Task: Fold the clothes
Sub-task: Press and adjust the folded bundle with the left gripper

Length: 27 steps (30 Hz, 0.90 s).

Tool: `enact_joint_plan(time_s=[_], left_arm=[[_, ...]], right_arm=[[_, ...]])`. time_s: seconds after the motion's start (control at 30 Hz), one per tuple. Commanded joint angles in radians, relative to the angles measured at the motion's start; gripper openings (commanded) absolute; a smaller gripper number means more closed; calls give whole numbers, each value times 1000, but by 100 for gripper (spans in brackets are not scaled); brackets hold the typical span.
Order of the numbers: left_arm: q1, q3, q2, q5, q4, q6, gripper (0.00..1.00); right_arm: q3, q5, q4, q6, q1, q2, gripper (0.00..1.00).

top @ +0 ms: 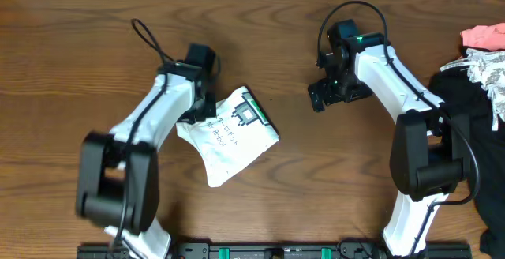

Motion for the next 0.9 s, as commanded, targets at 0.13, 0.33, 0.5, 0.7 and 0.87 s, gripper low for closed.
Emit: enact_joint_plan(time_s=[0.13,0.33,0.5,0.7,0.87], left_arm=[[-64,31,-138,34,-151,-8,10],[-131,-53,-136,188,-182,-7,10],[-187,-112,-135,209,-180,-7,10],[-219,-201,-135,209,-119,-8,10],[-219,-315,-135,209,-17,-29,10]], right_arm=[[-14,6,5,12,-10,7,99],[-14,6,5,12,-10,7,99],[-14,6,5,12,-10,7,99],[-14,6,6,12,-10,7,99],[-14,6,7,12,-10,7,99]])
